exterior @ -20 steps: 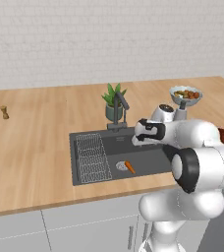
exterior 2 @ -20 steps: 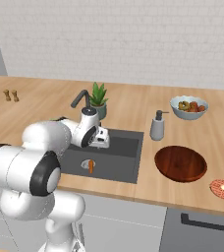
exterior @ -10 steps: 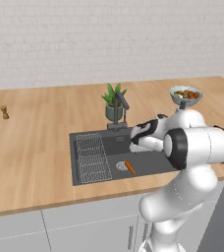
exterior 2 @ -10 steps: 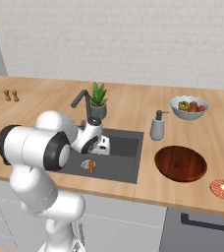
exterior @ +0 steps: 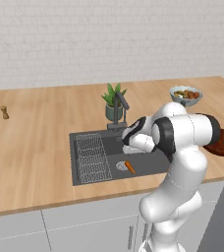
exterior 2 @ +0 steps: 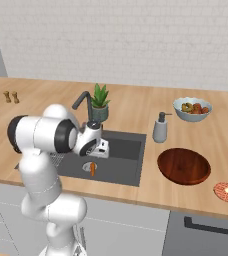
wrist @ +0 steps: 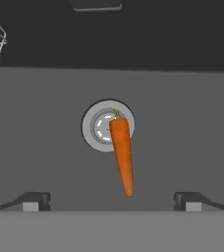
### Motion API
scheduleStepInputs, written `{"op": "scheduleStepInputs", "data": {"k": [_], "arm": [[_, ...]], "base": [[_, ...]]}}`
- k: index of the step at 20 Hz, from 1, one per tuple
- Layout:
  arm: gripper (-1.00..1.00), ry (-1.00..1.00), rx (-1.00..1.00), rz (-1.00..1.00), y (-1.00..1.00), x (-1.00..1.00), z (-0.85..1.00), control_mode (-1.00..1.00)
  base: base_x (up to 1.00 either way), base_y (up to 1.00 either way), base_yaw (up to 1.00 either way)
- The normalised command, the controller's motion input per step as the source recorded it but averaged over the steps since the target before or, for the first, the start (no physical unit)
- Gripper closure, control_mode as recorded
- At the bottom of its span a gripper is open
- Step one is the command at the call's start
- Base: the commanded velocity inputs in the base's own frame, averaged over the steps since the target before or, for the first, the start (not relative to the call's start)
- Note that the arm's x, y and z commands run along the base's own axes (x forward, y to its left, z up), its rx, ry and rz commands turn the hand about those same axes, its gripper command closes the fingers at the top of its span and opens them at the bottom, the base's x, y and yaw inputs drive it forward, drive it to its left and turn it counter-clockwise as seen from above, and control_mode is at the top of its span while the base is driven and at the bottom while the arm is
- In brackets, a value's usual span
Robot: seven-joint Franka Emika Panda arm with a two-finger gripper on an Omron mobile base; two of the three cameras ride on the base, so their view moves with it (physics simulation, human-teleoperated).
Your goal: Pick the carrot from the sink and place it in the bowl. Then pick the bowl and place it in the microwave. Then close the microwave door and press the start button.
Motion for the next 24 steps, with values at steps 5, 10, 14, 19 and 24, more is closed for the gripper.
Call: {"op": "scheduleStepInputs", "data": {"k": [5,10,14,19,24], "arm": [[-1.00,0.00,0.01,0.03,-0.07,0.38,-0.25,-1.00],[-1.00,0.00,0.03,0.06,-0.08,0.24,-0.31,-1.00],[-1.00,0.00,0.02,0.02,0.00,0.01,-0.36,-1.00],[-1.00,0.03,0.00,0.00,0.14,0.00,-0.29,-1.00],[-1.00,0.00,0.00,0.00,0.08,0.08,-0.24,-1.00]], "base": [[0.00,0.00,0.00],[0.00,0.00,0.00],[0.00,0.00,0.00],[0.00,0.00,0.00],[0.00,0.00,0.00]]}}
